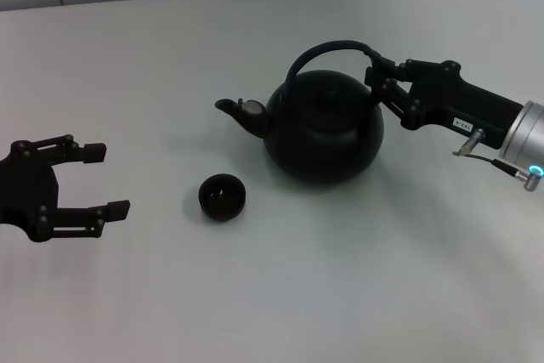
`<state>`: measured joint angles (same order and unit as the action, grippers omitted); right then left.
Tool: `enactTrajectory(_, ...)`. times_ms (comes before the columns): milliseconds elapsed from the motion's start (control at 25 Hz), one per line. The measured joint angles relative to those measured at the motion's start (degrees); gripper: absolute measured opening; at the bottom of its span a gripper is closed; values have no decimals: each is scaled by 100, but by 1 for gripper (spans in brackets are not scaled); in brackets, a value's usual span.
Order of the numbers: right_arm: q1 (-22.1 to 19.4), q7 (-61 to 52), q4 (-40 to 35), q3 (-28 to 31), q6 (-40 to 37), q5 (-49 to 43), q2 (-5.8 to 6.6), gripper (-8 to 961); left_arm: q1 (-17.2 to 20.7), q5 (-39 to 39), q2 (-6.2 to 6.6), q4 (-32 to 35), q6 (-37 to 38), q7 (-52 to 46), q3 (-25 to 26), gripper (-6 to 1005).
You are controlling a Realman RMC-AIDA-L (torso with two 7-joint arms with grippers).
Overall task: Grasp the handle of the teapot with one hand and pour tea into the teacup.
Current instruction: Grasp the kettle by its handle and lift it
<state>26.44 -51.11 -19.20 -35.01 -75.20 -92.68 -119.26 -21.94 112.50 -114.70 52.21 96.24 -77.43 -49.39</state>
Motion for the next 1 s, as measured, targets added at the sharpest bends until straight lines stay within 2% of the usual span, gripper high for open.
enactTrajectory(1000,62,-101,-178,-9,-70,7,9,143,-4,9,-17,0,-95,0,0,870)
